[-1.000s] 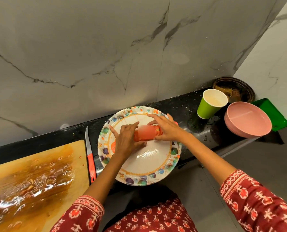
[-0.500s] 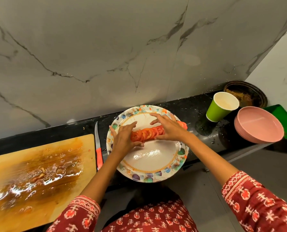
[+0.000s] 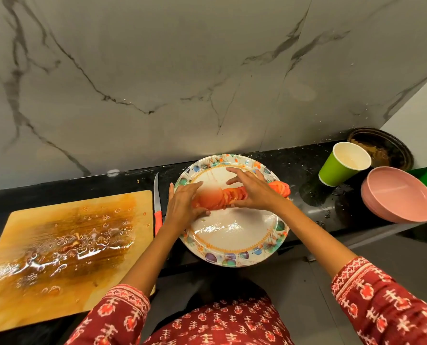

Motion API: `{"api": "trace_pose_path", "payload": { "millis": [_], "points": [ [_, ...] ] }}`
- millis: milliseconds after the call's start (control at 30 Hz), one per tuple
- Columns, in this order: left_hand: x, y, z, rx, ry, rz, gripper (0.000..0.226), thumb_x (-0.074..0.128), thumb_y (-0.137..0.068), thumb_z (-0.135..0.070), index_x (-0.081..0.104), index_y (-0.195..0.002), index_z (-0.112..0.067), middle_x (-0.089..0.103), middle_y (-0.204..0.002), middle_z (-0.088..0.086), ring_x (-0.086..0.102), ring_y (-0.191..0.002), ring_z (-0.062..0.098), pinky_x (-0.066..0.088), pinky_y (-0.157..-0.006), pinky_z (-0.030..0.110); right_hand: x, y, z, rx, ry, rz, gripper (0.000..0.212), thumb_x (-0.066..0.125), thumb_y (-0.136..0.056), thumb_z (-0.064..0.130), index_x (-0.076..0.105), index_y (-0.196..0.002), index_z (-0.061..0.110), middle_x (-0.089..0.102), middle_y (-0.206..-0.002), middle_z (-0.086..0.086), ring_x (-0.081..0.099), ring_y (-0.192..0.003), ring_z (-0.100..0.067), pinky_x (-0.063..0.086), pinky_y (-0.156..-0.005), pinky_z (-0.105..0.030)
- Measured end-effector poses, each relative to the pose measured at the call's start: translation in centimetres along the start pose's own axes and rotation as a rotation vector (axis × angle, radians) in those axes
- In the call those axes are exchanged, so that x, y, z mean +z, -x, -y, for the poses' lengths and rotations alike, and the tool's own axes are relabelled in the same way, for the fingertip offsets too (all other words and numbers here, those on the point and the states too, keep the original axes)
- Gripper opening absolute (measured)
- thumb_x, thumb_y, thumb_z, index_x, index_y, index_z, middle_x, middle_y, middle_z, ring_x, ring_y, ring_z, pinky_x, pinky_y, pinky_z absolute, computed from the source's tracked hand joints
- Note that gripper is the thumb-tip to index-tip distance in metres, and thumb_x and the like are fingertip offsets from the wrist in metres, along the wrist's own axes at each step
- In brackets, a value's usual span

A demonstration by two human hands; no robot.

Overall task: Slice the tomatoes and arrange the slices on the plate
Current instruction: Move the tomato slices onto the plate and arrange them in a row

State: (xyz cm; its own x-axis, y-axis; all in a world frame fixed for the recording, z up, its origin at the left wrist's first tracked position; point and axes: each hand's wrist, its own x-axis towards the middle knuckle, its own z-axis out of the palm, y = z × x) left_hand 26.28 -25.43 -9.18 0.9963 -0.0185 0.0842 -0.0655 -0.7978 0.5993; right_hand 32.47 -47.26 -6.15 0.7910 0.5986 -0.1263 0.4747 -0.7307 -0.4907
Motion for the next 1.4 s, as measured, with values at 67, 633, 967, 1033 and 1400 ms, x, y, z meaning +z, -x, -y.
{"api": "trace_pose_path", "payload": {
  "millis": [67,633,967,1033,1400],
  "points": [
    [-0.2,0.2,0.4,-0.009,0.002,0.001,0.077,0.082,-0.064,-0.032,0.049,-0.131,-0.014,0.056,-0.129,0.007,0.043,-0.127,0.023,-0.006,-0.115,0.044,0.1,-0.5,0.8,-0.013,-0.006,0.000,0.091,0.074,-0.078,0.035,0.015,-0.147,0.022,0.050,-0.137,0.003,0.031,-0.136,-0.018,0.002,-0.115,-0.049],
    [-1.7,0.8,1.7,-0.069,0.115,-0.017,0.038,0.070,-0.076,-0.005,0.061,-0.113,-0.007,0.068,-0.087,0.003,0.063,-0.079,0.014,0.012,-0.117,0.043,2.4,-2.9,4.0,-0.062,0.037,0.023,0.082,0.069,-0.084,0.030,0.018,-0.147,0.020,0.056,-0.132,0.002,0.038,-0.132,-0.019,0.005,-0.116,-0.046],
    [-2.6,-0.1,1.6,-0.038,0.199,0.210,0.010,0.062,-0.085,-0.009,0.064,-0.091,-0.016,0.063,-0.095,-0.001,0.055,-0.091,0.013,0.040,-0.100,0.049,2.2,-2.9,4.2,-0.097,-0.021,-0.028,0.080,0.070,-0.082,0.031,0.023,-0.145,0.021,0.054,-0.134,0.002,0.040,-0.131,-0.019,0.013,-0.115,-0.047],
    [-2.8,-0.3,1.5,-0.056,0.254,0.194,0.009,0.061,-0.086,-0.009,0.065,-0.090,-0.016,0.061,-0.090,-0.007,0.057,-0.089,0.010,0.039,-0.102,0.047,2.2,-3.1,4.3,-0.127,-0.068,-0.067,0.076,0.071,-0.081,0.028,0.029,-0.143,0.019,0.059,-0.127,0.000,0.047,-0.123,-0.020,0.028,-0.109,-0.045],
    [-2.9,-0.3,0.7,-0.270,0.439,0.050,0.005,0.060,-0.087,-0.016,0.065,-0.086,-0.017,0.064,-0.085,0.000,0.062,-0.085,0.017,0.053,-0.073,0.028,0.9,-5.2,6.2,-0.036,-0.257,-0.038,0.014,0.066,-0.083,0.008,0.061,-0.096,0.011,0.063,-0.092,0.000,0.060,-0.080,-0.005,0.047,-0.067,-0.011]
  ]
}}
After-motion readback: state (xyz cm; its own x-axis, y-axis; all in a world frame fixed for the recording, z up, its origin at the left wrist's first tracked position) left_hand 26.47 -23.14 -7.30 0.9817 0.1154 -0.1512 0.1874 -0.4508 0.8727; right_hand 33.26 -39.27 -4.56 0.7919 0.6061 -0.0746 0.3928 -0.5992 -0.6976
